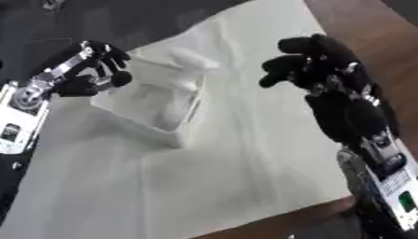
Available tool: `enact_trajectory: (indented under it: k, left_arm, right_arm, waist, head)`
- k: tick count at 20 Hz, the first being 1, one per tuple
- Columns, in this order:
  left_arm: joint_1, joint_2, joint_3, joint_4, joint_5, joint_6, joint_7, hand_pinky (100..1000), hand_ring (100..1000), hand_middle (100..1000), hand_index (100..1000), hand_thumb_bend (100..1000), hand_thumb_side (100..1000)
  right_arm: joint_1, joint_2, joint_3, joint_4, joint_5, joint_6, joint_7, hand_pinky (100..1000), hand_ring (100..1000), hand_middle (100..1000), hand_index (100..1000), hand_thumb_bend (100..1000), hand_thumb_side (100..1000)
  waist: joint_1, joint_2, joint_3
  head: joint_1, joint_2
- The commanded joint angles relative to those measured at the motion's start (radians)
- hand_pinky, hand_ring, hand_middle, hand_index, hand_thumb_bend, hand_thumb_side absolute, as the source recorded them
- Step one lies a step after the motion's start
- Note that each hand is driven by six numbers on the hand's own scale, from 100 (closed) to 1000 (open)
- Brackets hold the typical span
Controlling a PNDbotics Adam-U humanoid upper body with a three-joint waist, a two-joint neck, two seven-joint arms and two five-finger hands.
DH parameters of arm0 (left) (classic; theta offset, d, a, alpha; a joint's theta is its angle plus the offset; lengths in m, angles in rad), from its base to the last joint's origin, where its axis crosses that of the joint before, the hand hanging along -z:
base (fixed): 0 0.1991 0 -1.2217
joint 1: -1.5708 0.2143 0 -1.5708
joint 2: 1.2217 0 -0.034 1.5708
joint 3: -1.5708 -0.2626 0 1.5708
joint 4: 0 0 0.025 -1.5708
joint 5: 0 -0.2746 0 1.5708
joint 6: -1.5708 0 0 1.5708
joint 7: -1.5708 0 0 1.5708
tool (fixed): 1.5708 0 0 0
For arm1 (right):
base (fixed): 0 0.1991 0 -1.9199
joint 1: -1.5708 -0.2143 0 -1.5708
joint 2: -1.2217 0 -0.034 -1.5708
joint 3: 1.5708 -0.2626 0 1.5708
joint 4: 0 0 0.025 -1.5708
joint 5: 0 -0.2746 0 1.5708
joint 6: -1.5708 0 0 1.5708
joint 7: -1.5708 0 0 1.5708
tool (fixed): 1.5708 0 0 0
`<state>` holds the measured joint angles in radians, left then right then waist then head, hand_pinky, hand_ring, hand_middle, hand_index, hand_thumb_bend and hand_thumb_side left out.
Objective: Pick up objects on the table and place them in the box.
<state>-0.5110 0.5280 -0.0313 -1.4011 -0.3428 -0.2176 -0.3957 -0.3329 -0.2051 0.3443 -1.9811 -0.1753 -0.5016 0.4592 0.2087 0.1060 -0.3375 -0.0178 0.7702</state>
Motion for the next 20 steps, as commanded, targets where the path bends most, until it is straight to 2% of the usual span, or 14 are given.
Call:
enact_trajectory:
  k: [1, 3, 6, 7, 8, 9, 12, 17, 19, 20]
  left_arm:
    - [-0.008, 0.051, 0.019, -0.008, 0.003, -0.003, -0.005, 458, 611, 608, 780, 729, 881]
    - [-0.006, 0.056, 0.024, -0.015, -0.003, -0.004, 0.007, 452, 603, 601, 775, 738, 889]
    - [0.006, 0.059, 0.049, -0.067, 0.0, -0.016, 0.101, 334, 520, 517, 696, 690, 850]
    - [0.015, 0.059, 0.054, -0.091, 0.018, -0.023, 0.146, 309, 505, 503, 681, 717, 897]
    - [0.03, 0.059, 0.057, -0.125, 0.042, -0.036, 0.191, 282, 489, 488, 669, 667, 837]
    - [0.047, 0.062, 0.057, -0.155, 0.063, -0.046, 0.225, 259, 476, 477, 658, 665, 833]
    - [0.117, 0.071, 0.055, -0.266, 0.132, -0.089, 0.296, 204, 453, 451, 624, 667, 823]
    - [0.251, 0.101, 0.063, -0.416, 0.222, -0.114, 0.345, 132, 419, 436, 630, 692, 830]
    - [0.301, 0.101, 0.064, -0.477, 0.271, -0.12, 0.359, 118, 419, 434, 631, 688, 829]
    - [0.32, 0.099, 0.064, -0.503, 0.293, -0.121, 0.365, 134, 455, 458, 647, 684, 831]
  right_arm:
    - [-0.001, -0.009, -0.001, -0.019, 0.001, 0.002, 0.002, 744, 831, 897, 988, 100, 855]
    - [0.001, -0.009, -0.001, -0.019, 0.001, 0.003, 0.002, 744, 831, 897, 989, 100, 855]
    - [0.003, -0.009, -0.002, -0.019, 0.002, 0.003, 0.003, 743, 831, 897, 989, 100, 857]
    - [0.003, -0.009, -0.003, -0.019, 0.003, 0.003, 0.002, 743, 831, 897, 989, 100, 852]
    - [0.003, -0.009, -0.003, -0.019, 0.004, 0.003, 0.002, 743, 831, 897, 990, 100, 858]
    - [0.003, -0.009, -0.004, -0.019, 0.005, 0.003, 0.002, 742, 831, 898, 990, 100, 859]
    - [0.002, -0.009, -0.008, -0.019, 0.012, 0.003, 0.0, 742, 832, 898, 991, 100, 858]
    - [-0.001, -0.009, -0.015, -0.019, 0.02, -0.004, -0.009, 738, 830, 898, 974, 100, 876]
    - [-0.003, -0.006, -0.016, -0.019, 0.023, -0.006, -0.013, 736, 829, 898, 971, 100, 879]
    - [-0.005, -0.005, -0.016, -0.019, 0.023, -0.007, -0.015, 737, 826, 896, 970, 100, 888]
  waist:
    - [-0.006, -0.017, 0.002]
    - [-0.007, -0.018, 0.004]
    - [-0.01, -0.015, 0.012]
    - [-0.011, -0.014, 0.014]
    - [-0.012, -0.011, 0.018]
    - [-0.013, -0.01, 0.02]
    - [-0.021, -0.001, 0.037]
    - [-0.041, 0.009, 0.077]
    - [-0.05, 0.013, 0.096]
    - [-0.056, 0.015, 0.105]
  head:
    - [-0.008, 0.0]
    - [-0.008, 0.0]
    - [-0.009, 0.0]
    - [-0.009, 0.0]
    - [-0.01, 0.0]
    - [-0.01, 0.0]
    - [-0.013, 0.0]
    - [-0.011, 0.0]
    - [-0.01, 0.0]
    - [-0.006, 0.0]
